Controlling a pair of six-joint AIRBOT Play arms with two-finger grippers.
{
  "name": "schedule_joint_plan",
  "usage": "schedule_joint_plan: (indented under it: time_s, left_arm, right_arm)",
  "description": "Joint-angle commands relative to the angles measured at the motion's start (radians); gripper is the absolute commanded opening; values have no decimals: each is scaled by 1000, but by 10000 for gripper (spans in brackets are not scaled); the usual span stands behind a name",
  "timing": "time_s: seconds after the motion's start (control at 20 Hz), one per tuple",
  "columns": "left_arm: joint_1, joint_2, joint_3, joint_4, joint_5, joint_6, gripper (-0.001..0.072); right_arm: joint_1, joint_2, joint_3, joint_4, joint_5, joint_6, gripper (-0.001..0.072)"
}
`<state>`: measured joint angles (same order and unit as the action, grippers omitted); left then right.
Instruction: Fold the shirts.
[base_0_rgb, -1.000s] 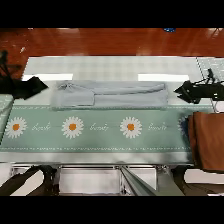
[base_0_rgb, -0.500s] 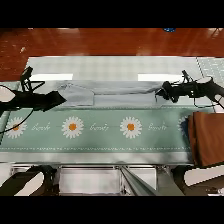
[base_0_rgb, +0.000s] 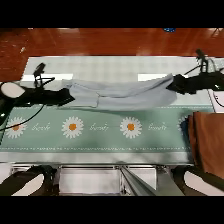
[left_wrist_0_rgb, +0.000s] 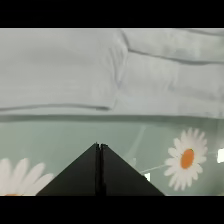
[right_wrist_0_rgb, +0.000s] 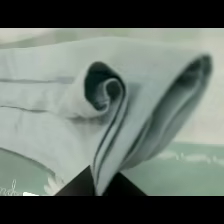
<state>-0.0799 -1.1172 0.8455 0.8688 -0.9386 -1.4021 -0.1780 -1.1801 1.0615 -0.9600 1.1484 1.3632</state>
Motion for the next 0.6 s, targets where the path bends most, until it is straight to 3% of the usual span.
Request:
schedule_joint_plan:
  time_s: [0.0,0.25,0.55]
  left_arm:
    - [-156,-143,116,-39,14,29,19]
    - [-499,-473,410,-39,11,-27,19]
    - [-770,-780,742,-40,-56,-148,19]
  right_arm:
    - [1,313,-172,-15,32,38,25]
    - [1,631,-294,-7,125,141,25]
    - [1,763,-295,35,184,190,25]
